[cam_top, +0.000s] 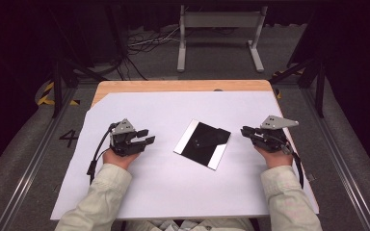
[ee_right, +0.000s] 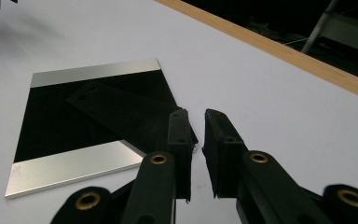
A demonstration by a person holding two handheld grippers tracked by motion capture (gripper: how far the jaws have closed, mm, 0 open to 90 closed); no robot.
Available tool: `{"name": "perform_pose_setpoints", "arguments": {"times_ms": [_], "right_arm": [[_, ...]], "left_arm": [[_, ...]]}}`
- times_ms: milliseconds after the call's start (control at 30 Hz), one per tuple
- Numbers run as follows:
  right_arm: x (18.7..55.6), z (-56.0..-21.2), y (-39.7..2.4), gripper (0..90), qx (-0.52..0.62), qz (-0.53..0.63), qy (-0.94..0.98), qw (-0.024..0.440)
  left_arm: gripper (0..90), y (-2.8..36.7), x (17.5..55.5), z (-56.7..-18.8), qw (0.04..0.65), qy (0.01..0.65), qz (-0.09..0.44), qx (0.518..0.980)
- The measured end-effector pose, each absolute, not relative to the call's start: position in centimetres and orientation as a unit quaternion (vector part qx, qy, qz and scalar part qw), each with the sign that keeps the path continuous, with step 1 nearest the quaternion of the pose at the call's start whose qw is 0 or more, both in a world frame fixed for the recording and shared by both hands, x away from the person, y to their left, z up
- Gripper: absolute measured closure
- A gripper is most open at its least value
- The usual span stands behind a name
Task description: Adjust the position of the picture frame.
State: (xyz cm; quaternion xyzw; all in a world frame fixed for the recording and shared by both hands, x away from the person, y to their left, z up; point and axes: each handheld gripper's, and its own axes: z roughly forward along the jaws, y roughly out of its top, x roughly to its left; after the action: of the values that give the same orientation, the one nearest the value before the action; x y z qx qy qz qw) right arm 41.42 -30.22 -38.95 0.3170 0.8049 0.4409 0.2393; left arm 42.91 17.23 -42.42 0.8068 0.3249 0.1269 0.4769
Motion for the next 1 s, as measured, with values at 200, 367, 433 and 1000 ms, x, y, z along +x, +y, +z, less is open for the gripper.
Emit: {"name": "perform_pose_setpoints", "arguments": {"times_ms": [200,367,433,1000], "right_arm": [[42.2,-38.5,-29.9,79.9,0.319,0.42,0.816,0.237],[43.3,-38.4,-29.1,80.3,0.317,0.398,0.83,0.23],[44.0,-38.5,-28.6,80.5,0.32,0.389,0.835,0.222],[48.9,-40.1,-25.8,89.3,0.365,0.364,0.842,0.159]], "left_arm": [[56.0,17.2,43.1,-42.6,0.472,0.328,0.122,0.809],[56.1,17.2,43.1,-42.7,0.468,0.327,0.118,0.813],[56.3,17.1,43.2,-42.8,0.464,0.325,0.118,0.815],[56.0,17.1,43.4,-42.9,0.458,0.337,0.106,0.816]]}}
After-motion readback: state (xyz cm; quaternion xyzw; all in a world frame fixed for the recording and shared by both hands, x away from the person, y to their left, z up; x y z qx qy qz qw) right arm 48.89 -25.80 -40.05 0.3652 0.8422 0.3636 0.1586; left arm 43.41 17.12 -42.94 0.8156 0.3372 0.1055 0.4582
